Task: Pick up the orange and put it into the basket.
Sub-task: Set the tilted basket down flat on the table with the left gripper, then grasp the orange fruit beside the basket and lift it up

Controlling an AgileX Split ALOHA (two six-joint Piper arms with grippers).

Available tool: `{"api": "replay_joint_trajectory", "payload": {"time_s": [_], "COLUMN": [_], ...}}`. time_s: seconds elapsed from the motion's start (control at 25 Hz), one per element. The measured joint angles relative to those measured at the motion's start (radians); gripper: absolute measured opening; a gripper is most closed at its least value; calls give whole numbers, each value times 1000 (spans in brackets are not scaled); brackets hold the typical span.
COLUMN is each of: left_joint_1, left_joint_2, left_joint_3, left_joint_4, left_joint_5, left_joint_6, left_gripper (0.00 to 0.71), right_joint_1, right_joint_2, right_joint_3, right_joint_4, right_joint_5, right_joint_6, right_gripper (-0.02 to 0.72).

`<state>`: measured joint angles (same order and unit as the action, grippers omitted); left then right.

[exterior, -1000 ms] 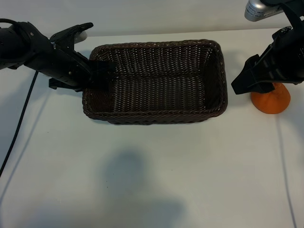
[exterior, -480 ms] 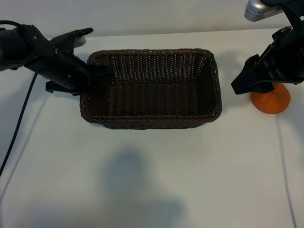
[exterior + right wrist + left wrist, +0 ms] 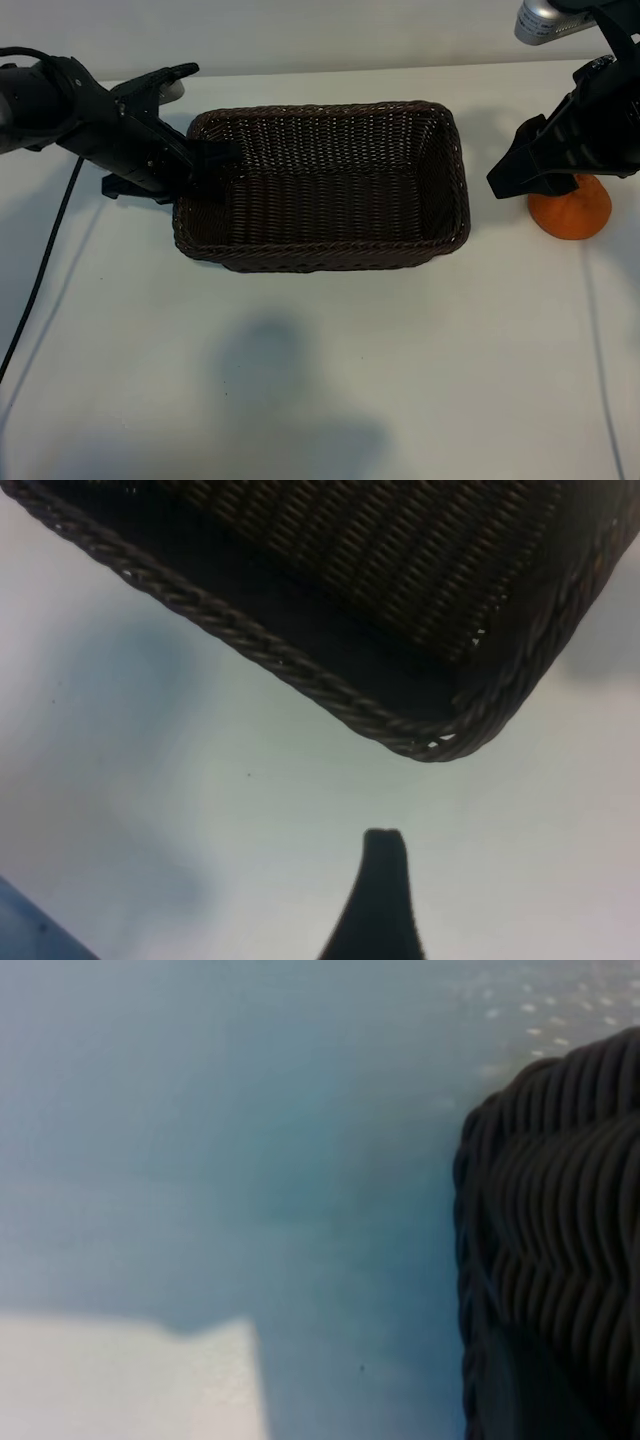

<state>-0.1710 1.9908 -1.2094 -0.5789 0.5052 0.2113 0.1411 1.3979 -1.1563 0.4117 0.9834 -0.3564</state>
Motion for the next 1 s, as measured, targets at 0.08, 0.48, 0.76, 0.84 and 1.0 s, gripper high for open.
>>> {"api": "replay_joint_trajectory", "payload": {"time_s": [0.08,0.48,0.76,0.84,1.0], "left_joint_1": [0,0,0,0,0], "left_joint_2": [3,3,-29,-62,-114], "left_joint_3": [0,-1,-1,-1,-8], "left_joint_4": [-14,-54,-54,-48,-37], "left_joint_5": [0,59,80,82,114], "left_joint_6": [15,20,20,19,13], "left_gripper": [147,686,676,664,660], "right_joint_1": [0,0,0,0,0], "right_joint_2": [0,0,0,0,0], "right_joint_3": [0,0,0,0,0], "right_joint_4": [0,0,0,0,0], "right_joint_5": [0,0,0,0,1], "right_joint_6": [0,0,0,0,0], "right_gripper": [595,595,595,595,595]}}
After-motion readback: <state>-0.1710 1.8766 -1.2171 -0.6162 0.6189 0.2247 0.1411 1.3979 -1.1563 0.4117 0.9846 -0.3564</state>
